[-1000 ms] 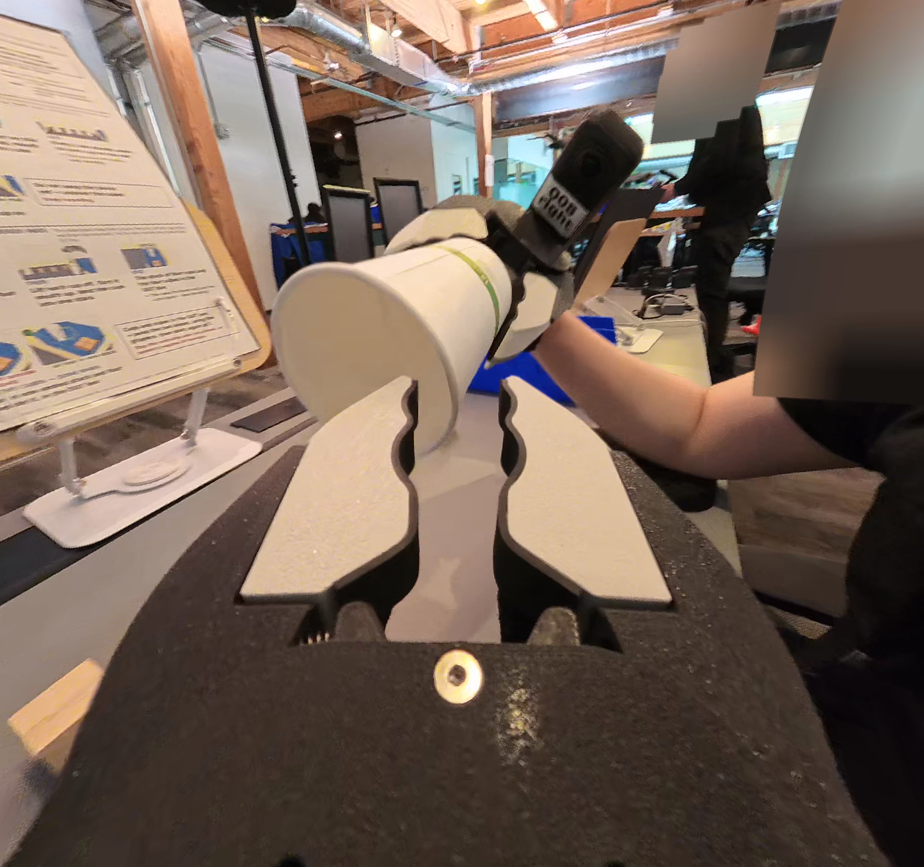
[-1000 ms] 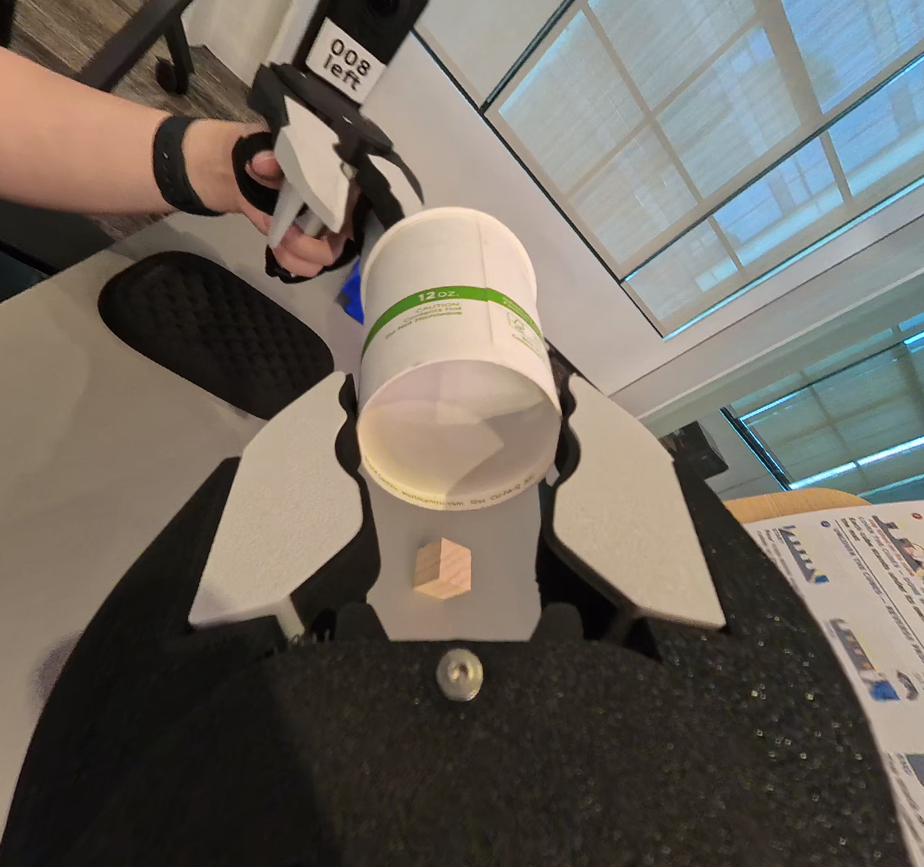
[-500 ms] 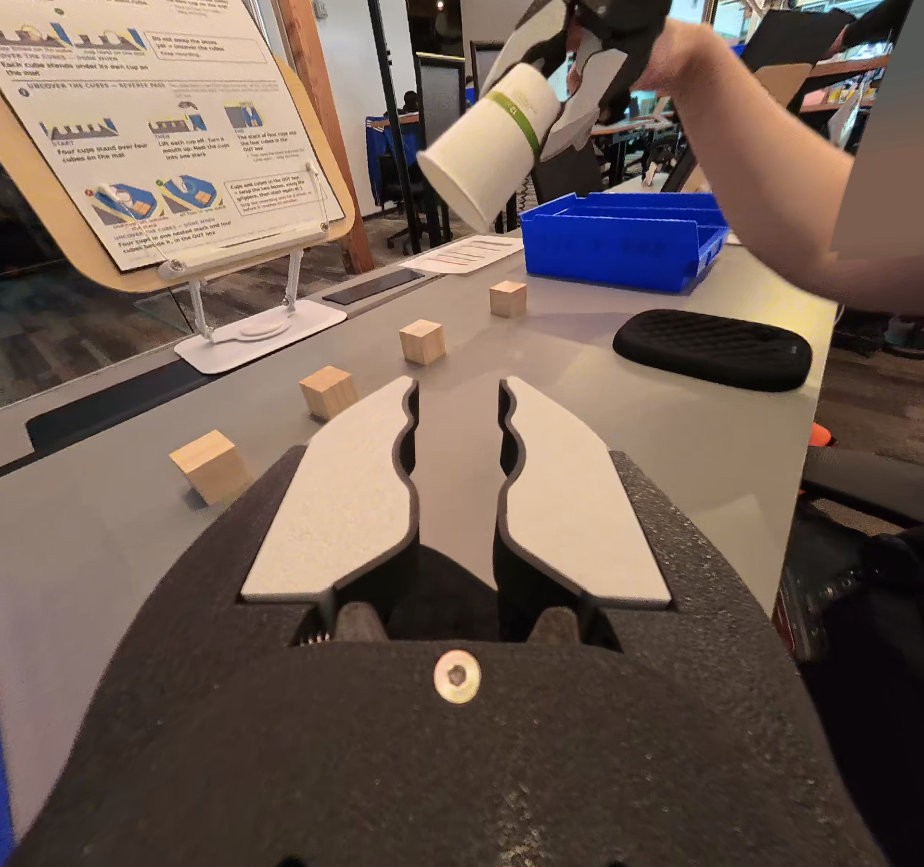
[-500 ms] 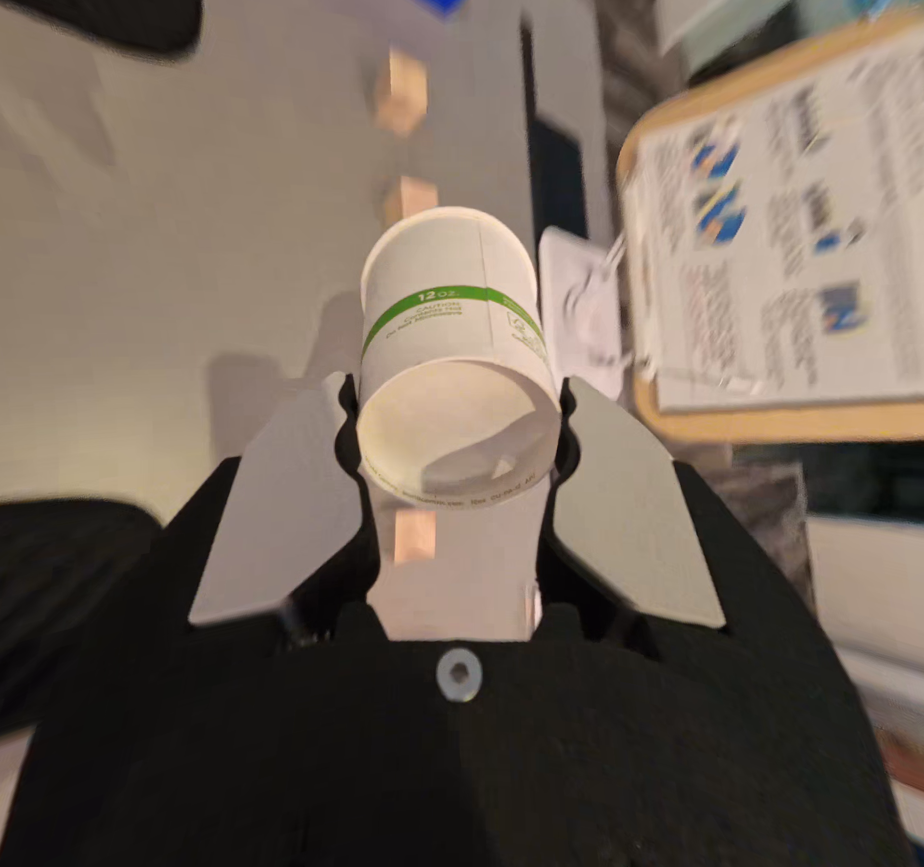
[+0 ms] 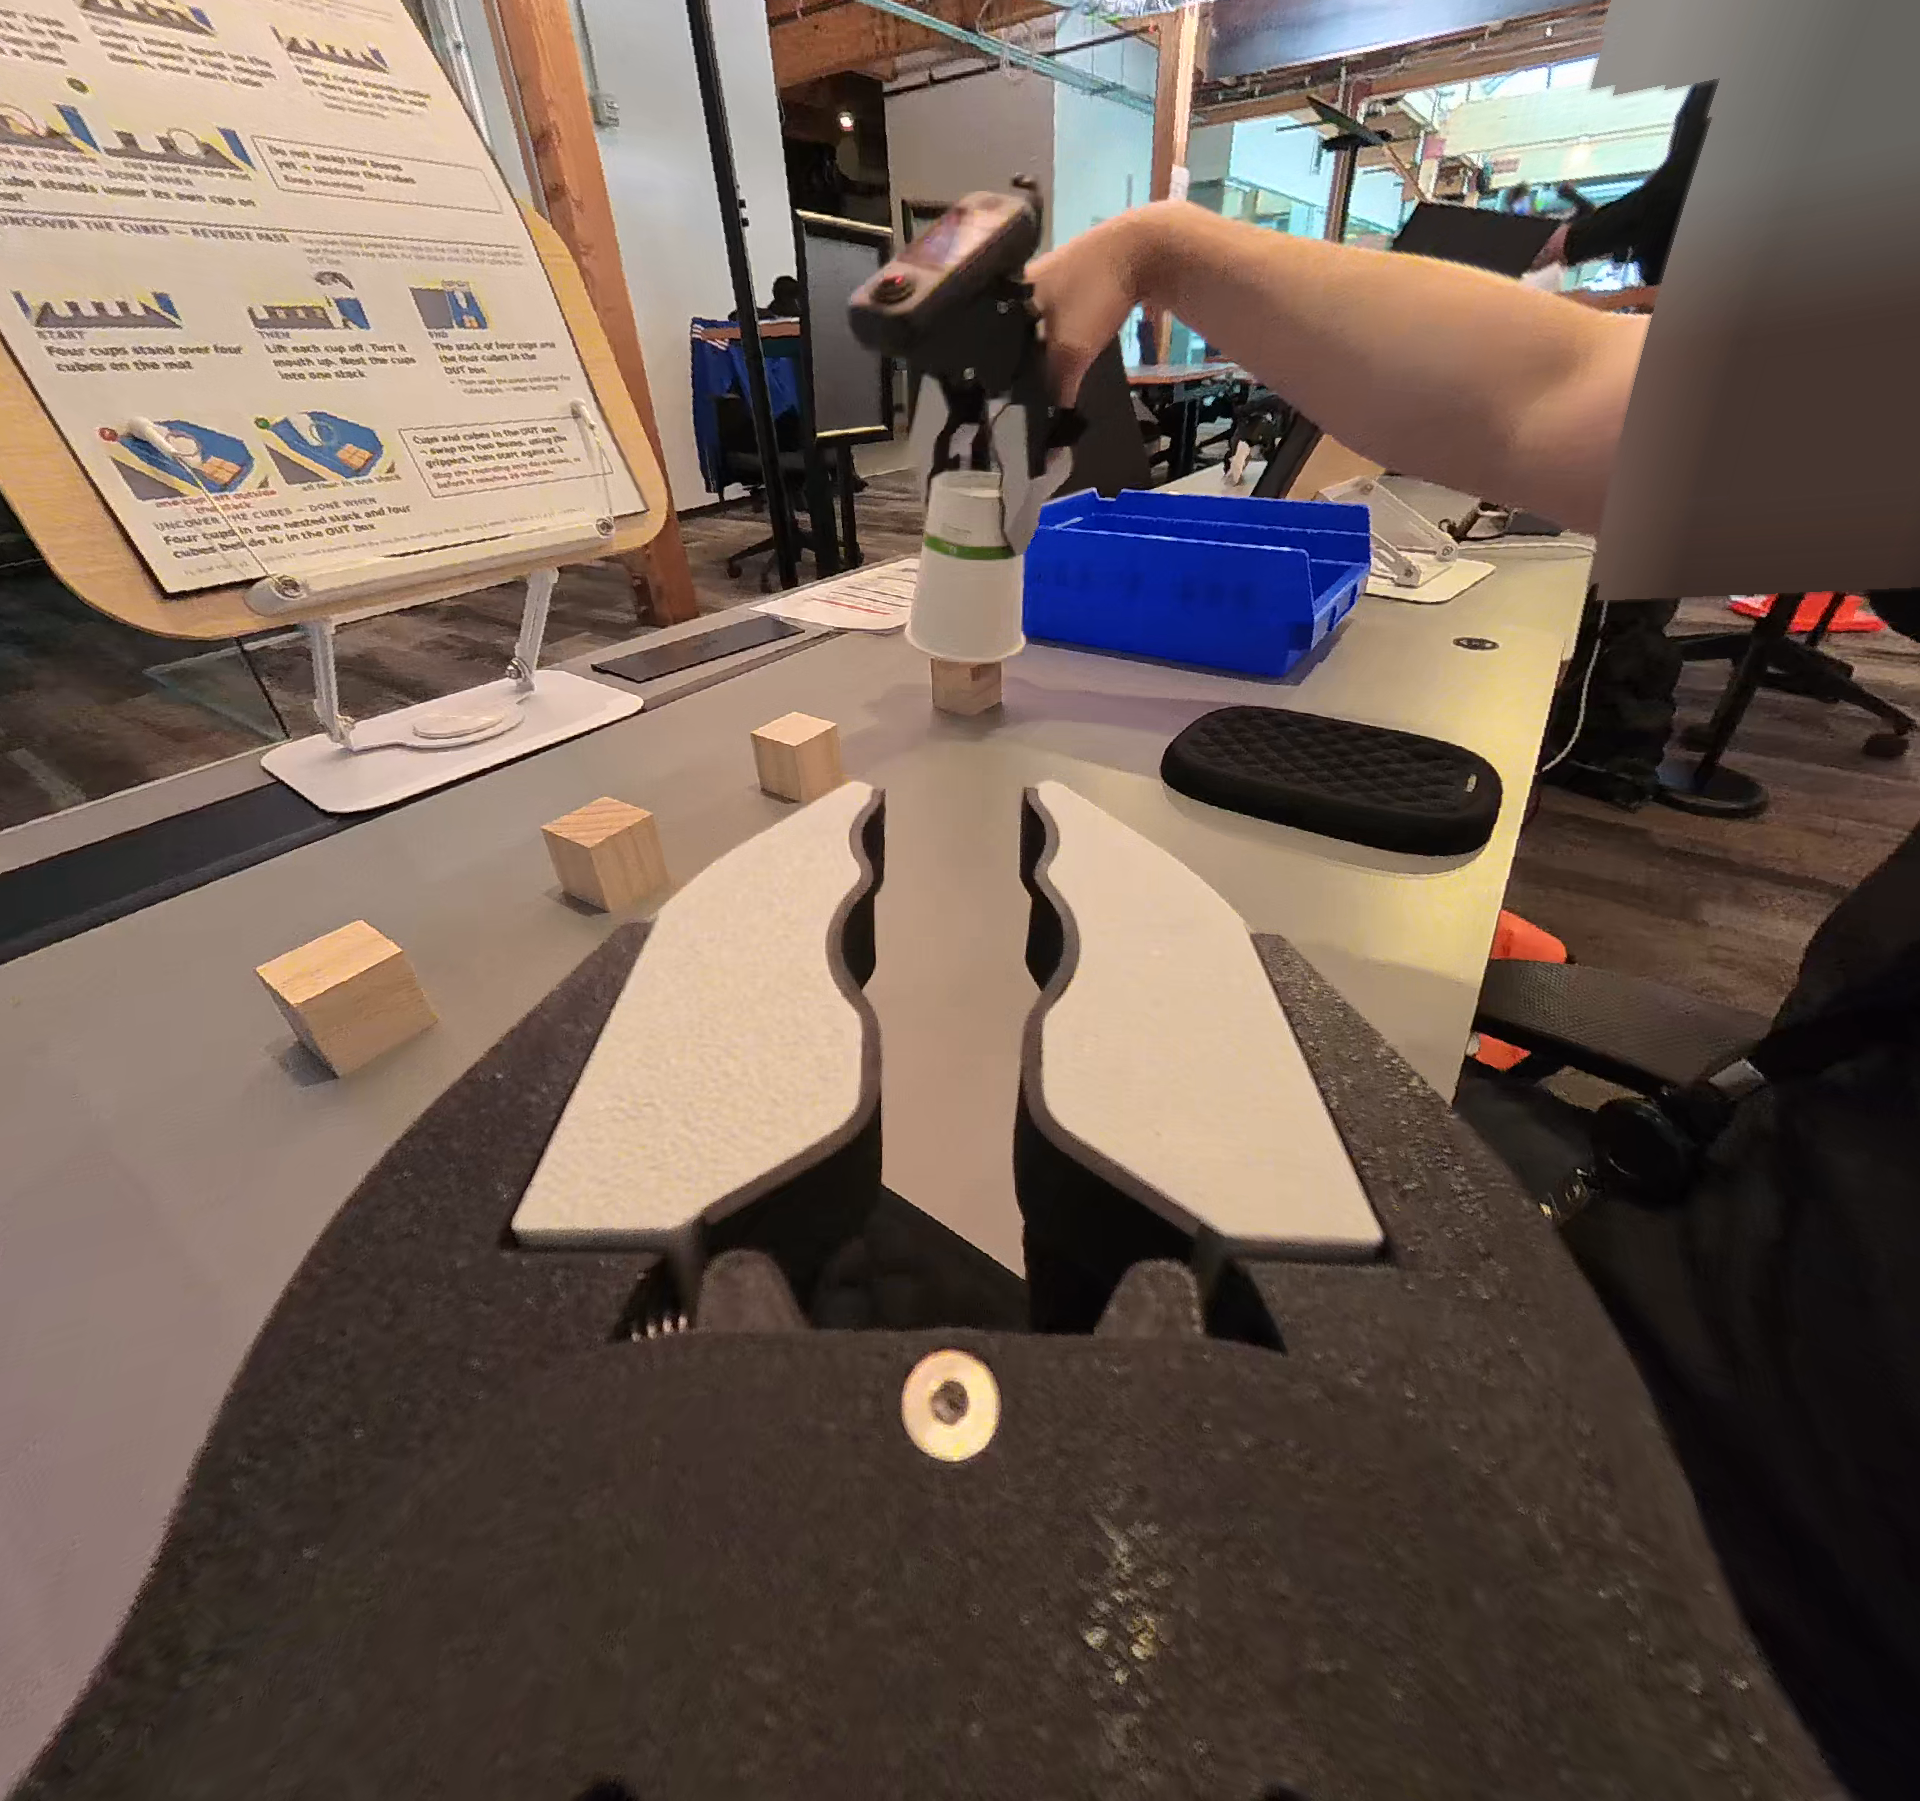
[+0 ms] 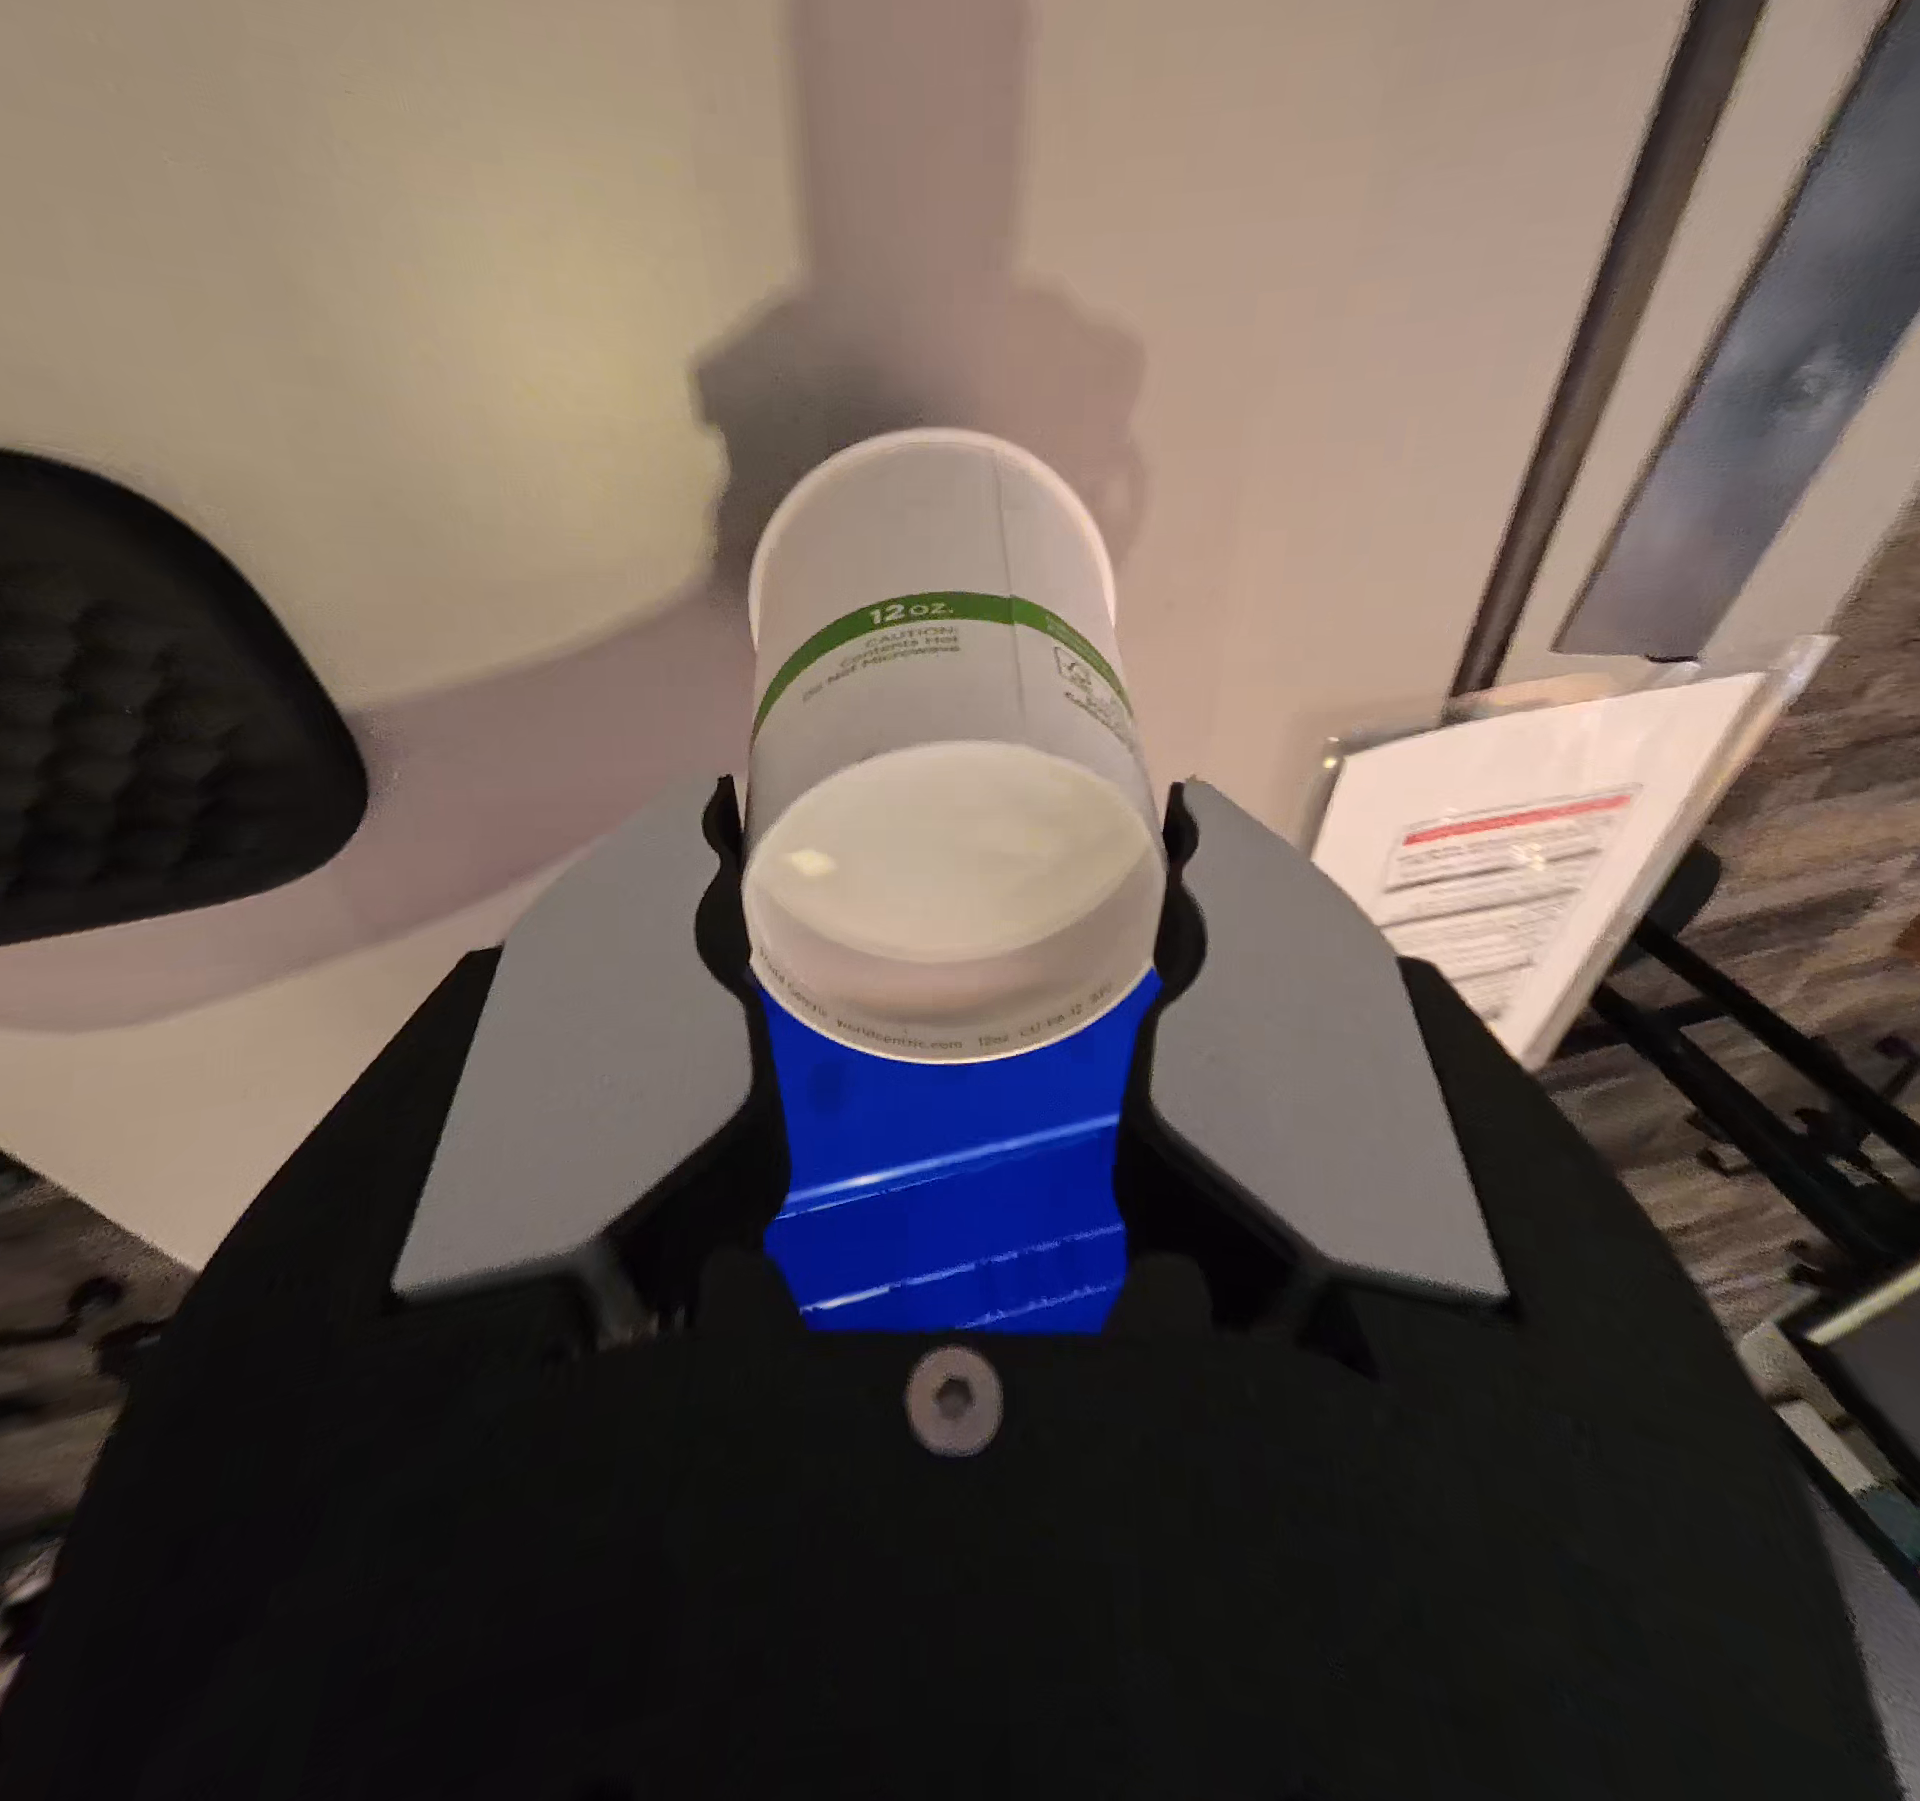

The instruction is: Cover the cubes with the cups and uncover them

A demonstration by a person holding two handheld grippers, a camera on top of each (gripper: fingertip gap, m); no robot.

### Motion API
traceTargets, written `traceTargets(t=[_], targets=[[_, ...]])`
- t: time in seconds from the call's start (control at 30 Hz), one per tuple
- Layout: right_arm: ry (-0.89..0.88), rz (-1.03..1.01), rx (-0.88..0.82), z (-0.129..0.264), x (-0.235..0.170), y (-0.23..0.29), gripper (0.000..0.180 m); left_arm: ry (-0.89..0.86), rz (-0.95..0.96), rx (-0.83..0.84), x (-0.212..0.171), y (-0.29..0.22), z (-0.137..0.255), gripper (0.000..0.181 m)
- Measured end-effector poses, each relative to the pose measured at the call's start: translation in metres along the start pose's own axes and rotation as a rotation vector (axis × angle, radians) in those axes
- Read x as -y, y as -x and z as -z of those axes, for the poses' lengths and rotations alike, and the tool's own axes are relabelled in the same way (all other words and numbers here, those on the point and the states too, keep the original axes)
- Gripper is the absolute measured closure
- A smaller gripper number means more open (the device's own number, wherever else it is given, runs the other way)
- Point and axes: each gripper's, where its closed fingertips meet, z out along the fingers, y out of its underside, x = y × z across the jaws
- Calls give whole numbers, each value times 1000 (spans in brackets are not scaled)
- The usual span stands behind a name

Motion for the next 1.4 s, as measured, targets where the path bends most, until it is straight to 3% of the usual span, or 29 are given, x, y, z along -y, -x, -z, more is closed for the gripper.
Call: traceTargets(t=[0.03, 0.27, 0.6, 0.83, 1.03, 1.2, 1.27, 1.4], targets=[[6, -3, 28, -6, 2, 1, 103, 5, 1, -18, -1, -3, 0, 157], [19, -10, 129, -35, 12, 6, 103, 20, 24, -38, -10, -5, -2, 157], [5, -36, 150, -48, 9, 7, 103, -5, 74, -95, -13, -9, -6, 159], [-127, -72, 80, -34, 22, 1, 100, -2, 88, -92, -13, -7, -6, 158], [-394, -61, -152, 33, 44, -14, 99, 44, 36, -2, -12, 7, 7, 156], [-848, -75, -332, 130, 87, 2, 93, 135, -53, 222, -2, 53, 28, 156], [-1042, -63, -354, 163, 103, 22, 94, 147, -76, 276, 10, 72, 31, 161], [-1365, -46, -214, 197, 125, 69, 97, 255, -130, 401, 25, 133, 36, 164]])
